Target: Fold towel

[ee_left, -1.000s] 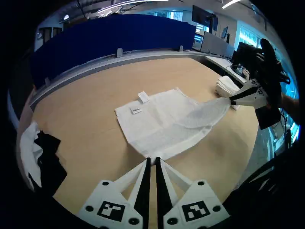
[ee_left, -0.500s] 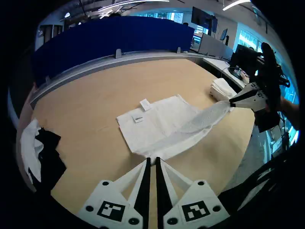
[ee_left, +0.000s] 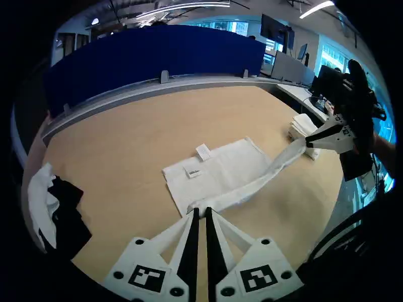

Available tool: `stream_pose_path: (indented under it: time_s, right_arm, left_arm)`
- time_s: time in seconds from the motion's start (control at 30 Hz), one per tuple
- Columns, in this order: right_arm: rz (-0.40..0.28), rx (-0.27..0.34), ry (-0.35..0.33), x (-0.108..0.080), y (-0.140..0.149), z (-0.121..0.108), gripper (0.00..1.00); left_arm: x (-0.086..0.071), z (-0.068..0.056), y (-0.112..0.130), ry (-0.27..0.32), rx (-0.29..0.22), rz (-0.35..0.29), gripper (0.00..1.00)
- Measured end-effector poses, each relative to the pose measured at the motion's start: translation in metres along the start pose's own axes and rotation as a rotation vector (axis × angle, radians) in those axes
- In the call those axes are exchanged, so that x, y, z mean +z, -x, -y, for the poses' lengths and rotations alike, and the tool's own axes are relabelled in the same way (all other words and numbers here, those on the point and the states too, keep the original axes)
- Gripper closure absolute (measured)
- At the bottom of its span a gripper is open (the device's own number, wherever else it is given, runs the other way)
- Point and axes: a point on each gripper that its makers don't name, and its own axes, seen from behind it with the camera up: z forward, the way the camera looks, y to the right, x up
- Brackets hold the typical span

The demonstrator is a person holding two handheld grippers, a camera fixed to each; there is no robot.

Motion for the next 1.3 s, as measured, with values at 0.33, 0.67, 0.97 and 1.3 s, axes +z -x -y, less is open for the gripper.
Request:
stream_pose_path:
  time_s: [0.33, 0.67, 0.97, 1.3]
  right_arm:
    - [0.025, -0.002, 0.017, 0.043, -0.012, -0.024, 0.88]
    - [0.069, 0.032, 0.006, 0.074, 0.001, -0.034, 0.88]
    - [0.083, 0.07, 0.016, 0.1, 0.009, -0.043, 0.88]
    - [0.08, 0.087, 0.048, 0.121, 0.007, -0.056, 0.86]
  left_arm:
    - [0.041, 0.027, -0.015, -0.034, 0.011, 0.0, 0.91]
    - [0.071, 0.038, -0.008, -0.031, 0.001, 0.033, 0.91]
    - [0.096, 0.048, 0.001, -0.051, 0.017, 0.055, 0.91]
    - [0.117, 0.06, -0.004, -0.084, 0.029, 0.05, 0.86]
